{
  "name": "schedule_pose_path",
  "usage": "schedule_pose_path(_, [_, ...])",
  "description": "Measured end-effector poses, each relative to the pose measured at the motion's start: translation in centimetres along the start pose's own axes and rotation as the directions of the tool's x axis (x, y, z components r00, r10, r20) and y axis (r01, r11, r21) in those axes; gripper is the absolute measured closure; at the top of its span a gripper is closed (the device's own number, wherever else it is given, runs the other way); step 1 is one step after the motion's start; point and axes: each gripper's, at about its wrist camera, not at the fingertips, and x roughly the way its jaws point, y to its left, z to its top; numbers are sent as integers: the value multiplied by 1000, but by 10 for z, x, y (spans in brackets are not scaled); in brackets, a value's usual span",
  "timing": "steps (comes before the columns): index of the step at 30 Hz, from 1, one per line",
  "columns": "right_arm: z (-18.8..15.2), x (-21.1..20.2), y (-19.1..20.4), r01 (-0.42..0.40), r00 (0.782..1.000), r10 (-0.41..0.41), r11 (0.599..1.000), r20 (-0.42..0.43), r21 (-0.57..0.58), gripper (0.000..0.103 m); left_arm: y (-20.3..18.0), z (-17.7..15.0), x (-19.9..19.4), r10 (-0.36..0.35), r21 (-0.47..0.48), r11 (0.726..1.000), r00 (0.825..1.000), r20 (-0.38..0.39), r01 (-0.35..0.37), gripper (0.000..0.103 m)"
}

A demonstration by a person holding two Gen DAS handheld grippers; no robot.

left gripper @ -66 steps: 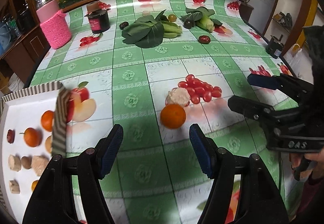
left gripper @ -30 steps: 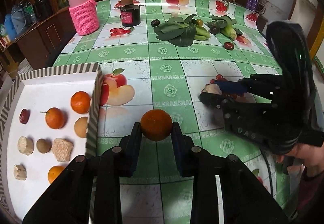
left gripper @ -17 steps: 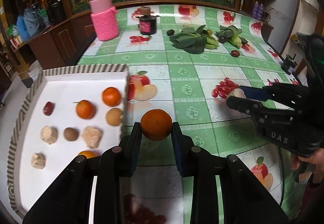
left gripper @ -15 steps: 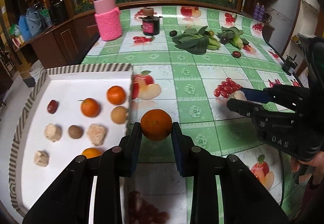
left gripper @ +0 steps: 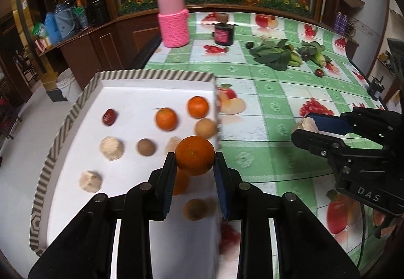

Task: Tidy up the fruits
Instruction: 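Carry the orange and white rice cake into the tray and open both tools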

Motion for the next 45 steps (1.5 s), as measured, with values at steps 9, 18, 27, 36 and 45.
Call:
schedule_pose_path(9, [19,12,34,-42,999,43,997,4,-58,72,38,-13,-5,54,-34,998,999,-5,-54,76])
schedule_pose_path(18, [39,32,67,-86,996,85,989,-14,-120,72,70,-29,1,58,-86,994,997,-57,-63,76])
schedule_pose_path(27, [52,56,82,-117,993,112,983,-44,-139,72,76,-34,10,51,-106,993,996,-77,-59,76])
schedule_pose_path(36, [68,74,92,-139,990,130,978,-62,-157,72,79,-34,19,44,-112,992,994,-97,-55,76])
schedule_pose_path(45, [96,104,110,-165,985,151,964,-84,-206,72,82,-30,23,46,-117,991,992,-117,-60,76])
